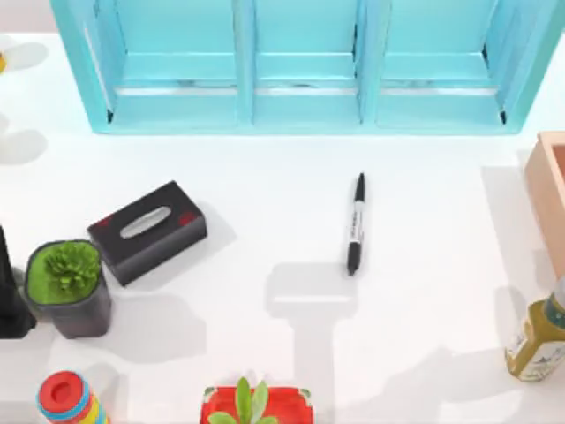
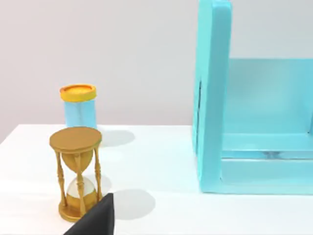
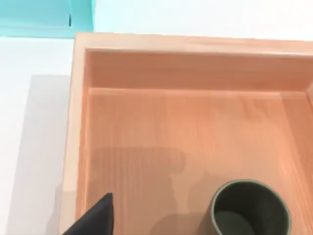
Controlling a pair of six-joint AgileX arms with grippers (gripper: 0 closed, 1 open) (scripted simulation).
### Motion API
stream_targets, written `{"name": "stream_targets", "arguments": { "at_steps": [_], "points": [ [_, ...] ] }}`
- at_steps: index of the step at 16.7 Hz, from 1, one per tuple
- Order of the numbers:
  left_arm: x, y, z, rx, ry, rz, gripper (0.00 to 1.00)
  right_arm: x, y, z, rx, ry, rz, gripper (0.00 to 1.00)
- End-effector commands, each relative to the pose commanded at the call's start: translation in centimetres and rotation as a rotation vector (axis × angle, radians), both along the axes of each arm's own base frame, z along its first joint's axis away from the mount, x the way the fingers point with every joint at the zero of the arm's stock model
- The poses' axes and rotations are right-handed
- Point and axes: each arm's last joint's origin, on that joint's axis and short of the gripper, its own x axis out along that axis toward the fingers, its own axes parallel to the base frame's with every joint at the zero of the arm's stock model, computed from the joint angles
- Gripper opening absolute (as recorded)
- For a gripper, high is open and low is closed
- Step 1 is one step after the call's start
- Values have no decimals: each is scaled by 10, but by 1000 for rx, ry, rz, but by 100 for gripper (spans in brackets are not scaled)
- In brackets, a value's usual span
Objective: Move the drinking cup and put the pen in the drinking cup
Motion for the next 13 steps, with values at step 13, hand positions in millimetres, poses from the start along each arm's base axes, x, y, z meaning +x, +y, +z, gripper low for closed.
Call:
{"name": "stream_targets", "arguments": {
  "at_steps": [13],
  "points": [
    [0,0,0,0,0,0,100,155,-90,5,135,911,-2,100]
  ]
}}
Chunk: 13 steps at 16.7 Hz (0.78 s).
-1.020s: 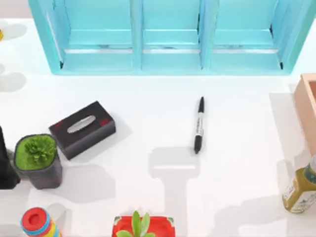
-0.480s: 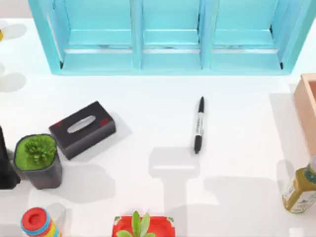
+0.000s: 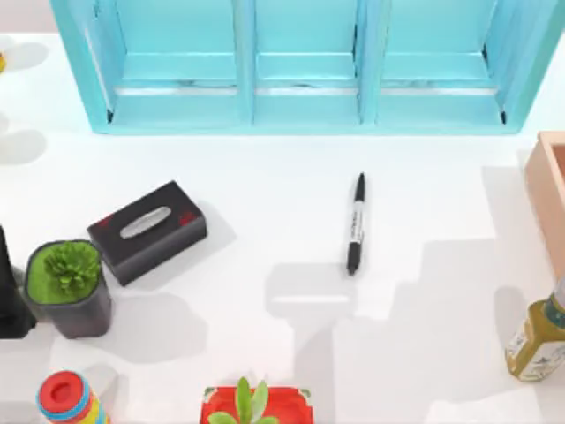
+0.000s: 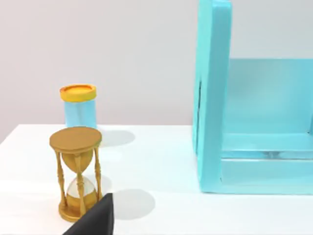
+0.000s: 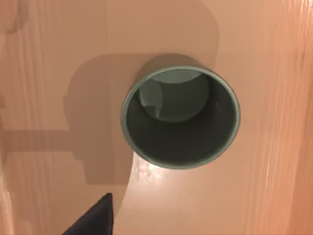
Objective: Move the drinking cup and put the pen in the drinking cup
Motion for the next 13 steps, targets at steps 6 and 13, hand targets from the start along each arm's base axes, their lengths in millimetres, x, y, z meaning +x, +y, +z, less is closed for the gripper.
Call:
{"name": "stream_targets", "arguments": {
  "at_steps": [6,13],
  "points": [
    [0,0,0,0,0,0,100,12,-11,-6,24,62,1,100],
    [0,0,0,0,0,0,100,15,-11,-38,25,65,1,100]
  ]
}}
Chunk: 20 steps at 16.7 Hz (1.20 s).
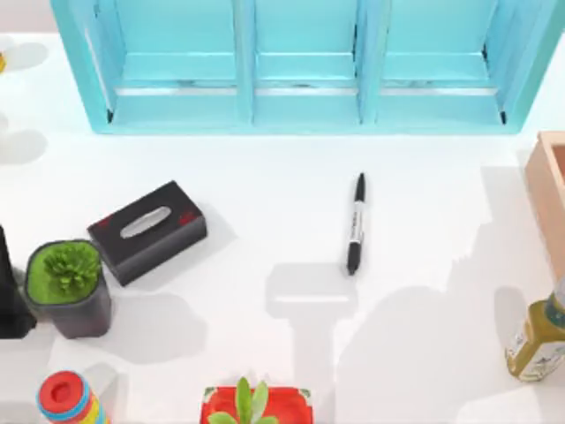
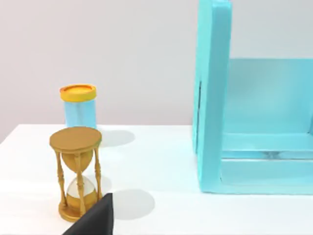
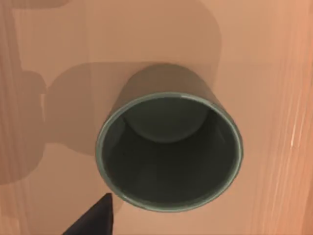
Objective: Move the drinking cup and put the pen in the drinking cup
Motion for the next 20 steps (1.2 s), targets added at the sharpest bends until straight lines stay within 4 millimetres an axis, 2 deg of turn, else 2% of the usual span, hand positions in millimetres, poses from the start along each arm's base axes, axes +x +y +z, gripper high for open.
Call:
{"name": "stream_targets", "arguments": {
  "at_steps": [4,6,11,20],
  "points": [
    [0,0,0,0,0,0,100,1,-1,-47,-5,-13,0,100],
    [0,0,0,0,0,0,100,-2,0,-63,-2,-6,0,100],
    [0,0,0,0,0,0,100,-3,0,-68,-1,-3,0,100],
    [0,0,0,0,0,0,100,-3,0,-68,-1,-3,0,32]
  ]
}}
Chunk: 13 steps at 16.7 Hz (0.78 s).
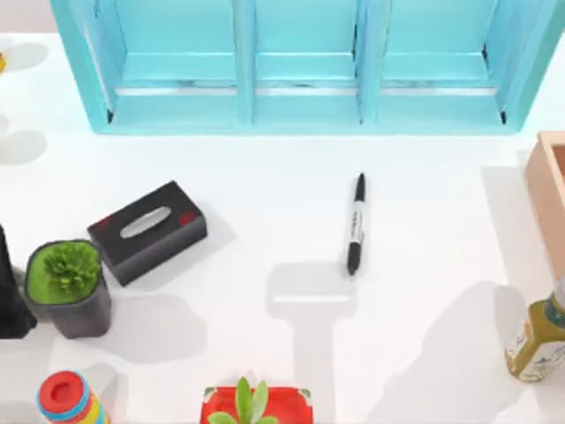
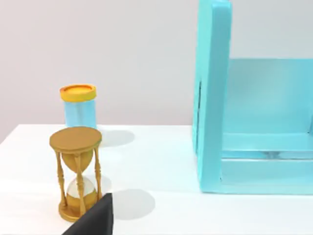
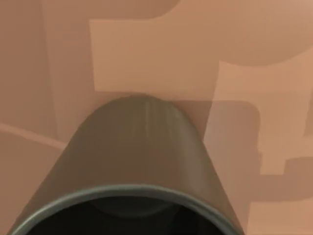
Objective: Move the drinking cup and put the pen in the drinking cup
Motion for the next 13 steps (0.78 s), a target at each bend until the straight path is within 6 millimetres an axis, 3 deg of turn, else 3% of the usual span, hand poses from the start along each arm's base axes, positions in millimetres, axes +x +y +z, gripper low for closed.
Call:
{"name": "stream_targets", "arguments": {
  "at_steps": [4,13],
  "points": [
    [0,0,0,0,0,0,100,0,0,0,0,0,0,2],
    [0,0,0,0,0,0,100,0,0,0,0,-1,-1,0]
  ]
}}
